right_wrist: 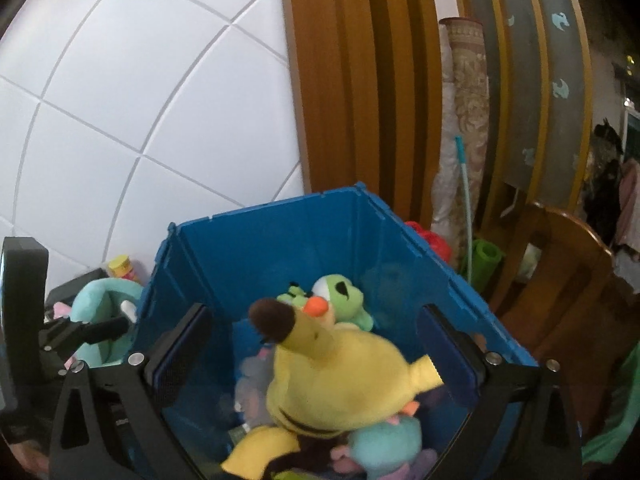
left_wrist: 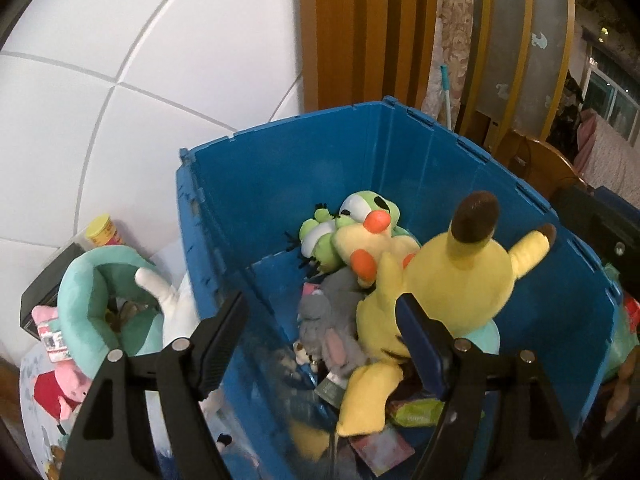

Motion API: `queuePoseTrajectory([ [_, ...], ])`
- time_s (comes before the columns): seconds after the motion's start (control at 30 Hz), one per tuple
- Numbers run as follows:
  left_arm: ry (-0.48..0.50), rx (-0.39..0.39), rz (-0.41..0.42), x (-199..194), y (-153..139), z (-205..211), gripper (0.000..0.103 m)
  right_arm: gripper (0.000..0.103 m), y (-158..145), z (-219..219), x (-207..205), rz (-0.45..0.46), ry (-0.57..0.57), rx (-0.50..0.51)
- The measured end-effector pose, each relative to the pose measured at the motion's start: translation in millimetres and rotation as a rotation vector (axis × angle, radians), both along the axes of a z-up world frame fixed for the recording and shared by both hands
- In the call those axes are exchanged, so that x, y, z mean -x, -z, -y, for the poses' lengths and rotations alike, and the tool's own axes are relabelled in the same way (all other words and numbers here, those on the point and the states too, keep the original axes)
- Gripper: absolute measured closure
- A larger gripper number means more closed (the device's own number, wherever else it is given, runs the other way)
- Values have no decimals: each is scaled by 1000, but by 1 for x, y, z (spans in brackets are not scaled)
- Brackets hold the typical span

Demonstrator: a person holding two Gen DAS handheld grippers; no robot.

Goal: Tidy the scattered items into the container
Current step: 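Open both tools over the crate to drop the grey and duck plushes, then grasp the red-white ointment box with the left tool while the right tool grasps the blue-pink plush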

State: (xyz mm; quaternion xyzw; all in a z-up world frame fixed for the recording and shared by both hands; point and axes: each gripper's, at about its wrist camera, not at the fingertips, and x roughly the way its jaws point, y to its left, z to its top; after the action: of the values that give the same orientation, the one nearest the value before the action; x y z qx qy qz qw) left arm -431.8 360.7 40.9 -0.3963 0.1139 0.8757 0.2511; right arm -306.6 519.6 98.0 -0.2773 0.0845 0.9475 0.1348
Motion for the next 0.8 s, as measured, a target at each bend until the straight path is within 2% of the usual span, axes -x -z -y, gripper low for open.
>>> queuePoseTrajectory([
  [0.23, -42, -30, -13, -35, 3, 62, 26, 0, 6, 43, -24, -3, -25, -10],
  [0.33, -80, -26, -45, -55, 11, 101, 13, 0, 11, 73, -37, -14, -49, -30],
  [0.4, -114, -15, -71, -69, 18, 131, 9, 0, 16, 96, -46, -31, -75, -29],
  [0.6, -242, 31, -101, -108, 46, 238, 9, 0, 31, 169, -55, -60, -196, -11],
  [0.8, -381, 87, -29, -127, 91, 332, 9, 0, 61, 260, -47, -23, -352, -4],
])
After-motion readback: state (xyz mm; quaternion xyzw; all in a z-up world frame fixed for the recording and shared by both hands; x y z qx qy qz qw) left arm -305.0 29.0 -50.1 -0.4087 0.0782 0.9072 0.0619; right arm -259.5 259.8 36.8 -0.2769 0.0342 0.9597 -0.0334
